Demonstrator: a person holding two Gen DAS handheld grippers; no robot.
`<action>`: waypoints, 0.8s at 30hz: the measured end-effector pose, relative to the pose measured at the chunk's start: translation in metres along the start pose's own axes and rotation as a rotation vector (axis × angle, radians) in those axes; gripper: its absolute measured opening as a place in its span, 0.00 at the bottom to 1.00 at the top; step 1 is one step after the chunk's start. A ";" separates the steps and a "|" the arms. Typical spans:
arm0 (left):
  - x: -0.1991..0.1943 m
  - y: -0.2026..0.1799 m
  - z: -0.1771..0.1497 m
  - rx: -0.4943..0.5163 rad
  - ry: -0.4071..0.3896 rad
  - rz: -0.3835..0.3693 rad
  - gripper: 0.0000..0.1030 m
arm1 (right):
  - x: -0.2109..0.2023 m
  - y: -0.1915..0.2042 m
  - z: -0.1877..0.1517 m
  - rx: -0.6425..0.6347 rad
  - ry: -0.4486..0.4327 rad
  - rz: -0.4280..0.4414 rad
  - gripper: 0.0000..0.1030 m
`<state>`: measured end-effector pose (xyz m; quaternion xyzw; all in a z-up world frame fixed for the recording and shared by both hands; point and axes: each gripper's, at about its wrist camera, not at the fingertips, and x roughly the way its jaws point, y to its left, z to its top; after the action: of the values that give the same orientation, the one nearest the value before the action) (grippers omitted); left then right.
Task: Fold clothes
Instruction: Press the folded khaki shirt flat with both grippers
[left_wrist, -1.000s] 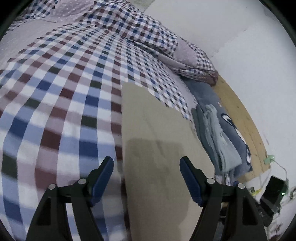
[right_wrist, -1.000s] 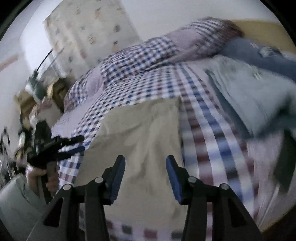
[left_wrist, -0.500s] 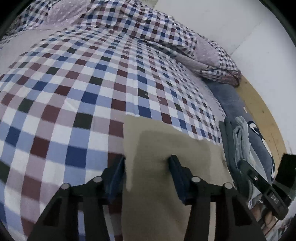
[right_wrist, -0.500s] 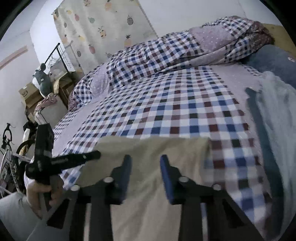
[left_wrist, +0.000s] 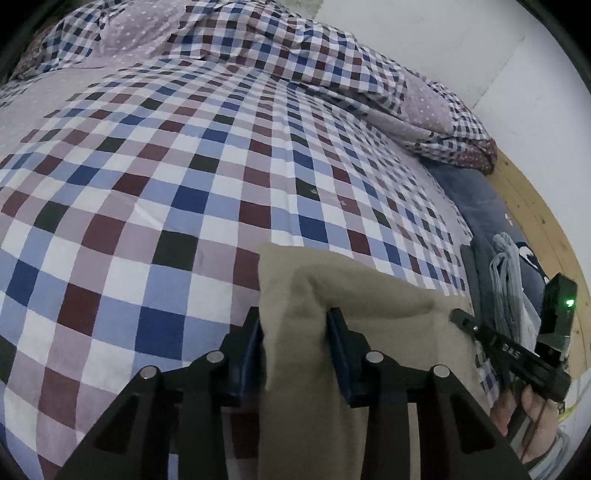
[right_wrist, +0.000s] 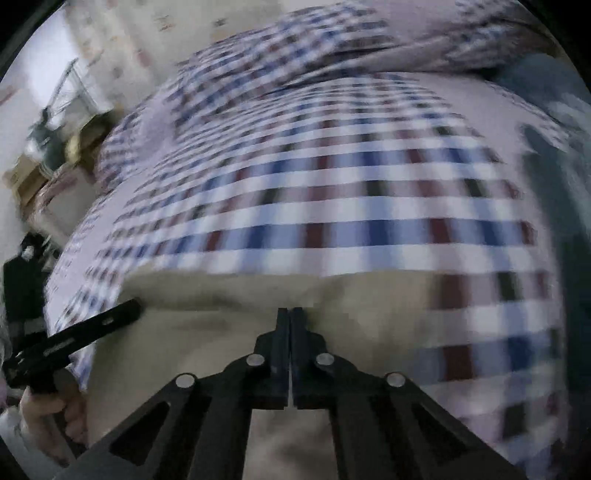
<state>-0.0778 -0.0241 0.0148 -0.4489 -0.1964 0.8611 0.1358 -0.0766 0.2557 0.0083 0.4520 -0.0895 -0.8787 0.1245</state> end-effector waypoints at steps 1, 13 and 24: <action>-0.001 0.001 0.001 -0.008 0.004 -0.008 0.41 | -0.002 -0.008 0.000 0.016 -0.002 -0.043 0.00; -0.026 -0.002 0.005 -0.008 -0.014 -0.022 0.47 | -0.060 -0.006 0.006 -0.012 -0.109 0.055 0.09; -0.045 -0.084 -0.055 0.283 -0.059 0.040 0.61 | -0.057 0.093 -0.052 -0.139 -0.118 0.076 0.26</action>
<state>-0.0019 0.0434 0.0573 -0.4036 -0.0682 0.8955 0.1747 0.0107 0.1821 0.0477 0.3860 -0.0526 -0.9026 0.1833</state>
